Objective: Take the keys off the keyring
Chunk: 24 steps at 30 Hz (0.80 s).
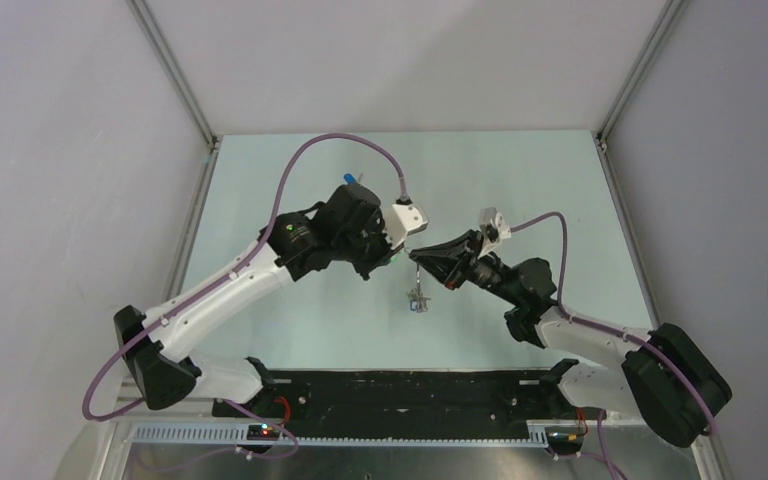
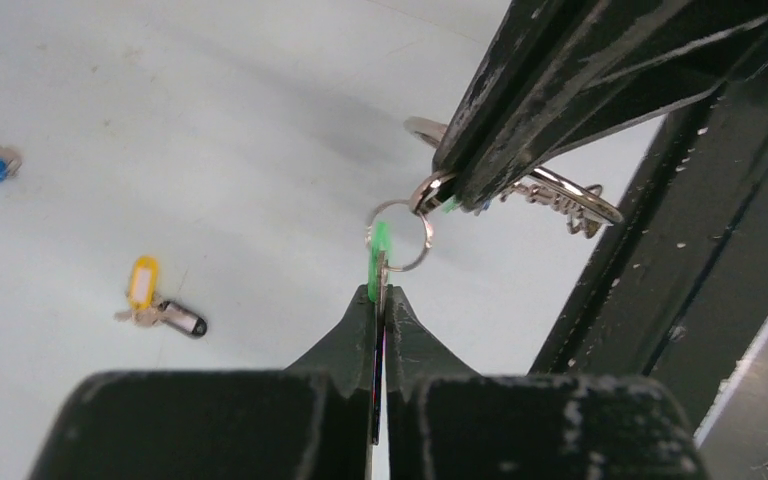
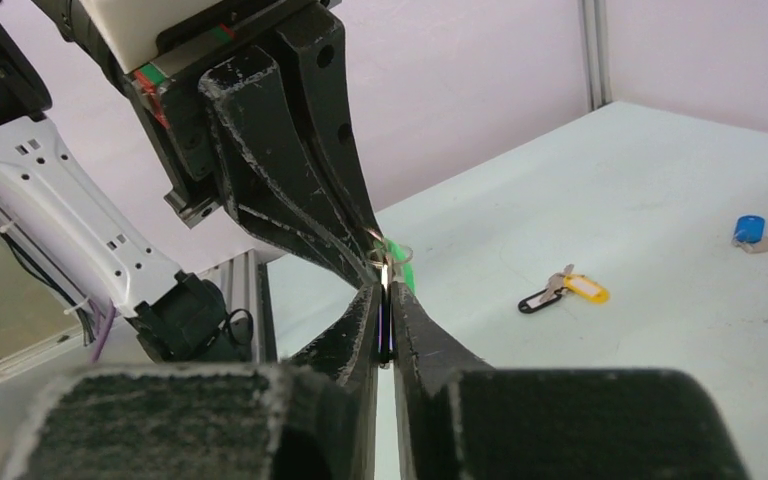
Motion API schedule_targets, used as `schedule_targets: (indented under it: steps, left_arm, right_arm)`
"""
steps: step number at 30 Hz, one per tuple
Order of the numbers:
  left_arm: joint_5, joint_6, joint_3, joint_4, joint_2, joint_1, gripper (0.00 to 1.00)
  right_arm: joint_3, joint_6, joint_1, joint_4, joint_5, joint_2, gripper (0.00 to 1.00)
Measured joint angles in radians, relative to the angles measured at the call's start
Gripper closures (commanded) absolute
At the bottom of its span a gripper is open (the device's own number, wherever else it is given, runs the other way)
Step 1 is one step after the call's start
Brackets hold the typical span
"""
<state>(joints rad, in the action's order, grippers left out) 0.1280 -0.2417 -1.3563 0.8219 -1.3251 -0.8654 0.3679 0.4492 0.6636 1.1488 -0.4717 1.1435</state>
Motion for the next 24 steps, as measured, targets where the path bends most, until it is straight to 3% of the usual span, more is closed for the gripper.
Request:
schedule_targets:
  steps: [1, 3, 5, 15, 20, 24]
  left_arm:
    - [-0.009, 0.005, -0.001, 0.004, 0.002, 0.0, 1.0]
    - [-0.069, 0.014, -0.004, 0.045, 0.012, 0.006, 1.0]
    - [-0.118, 0.025, -0.008, 0.089, 0.021, 0.014, 1.0]
    - [-0.301, 0.158, -0.142, 0.288, -0.039, 0.018, 1.0]
    - [-0.327, 0.221, -0.177, 0.375, -0.093, 0.019, 1.0]
    - [-0.327, 0.269, -0.232, 0.431, -0.117, 0.02, 1.0]
  right_arm:
    - [0.0, 0.003, 0.0, 0.002, -0.002, 0.008, 0.71]
    - [0.001, 0.005, -0.006, 0.023, -0.006, 0.021, 0.6]
    - [0.002, 0.005, -0.01, 0.046, -0.009, 0.031, 0.55]
    - [0.002, -0.129, 0.074, 0.056, 0.061, 0.066, 0.45]
    - [0.002, -0.264, 0.161, 0.008, 0.147, 0.066, 0.29]
    - [0.002, -0.398, 0.256, -0.014, 0.24, 0.077, 0.24]
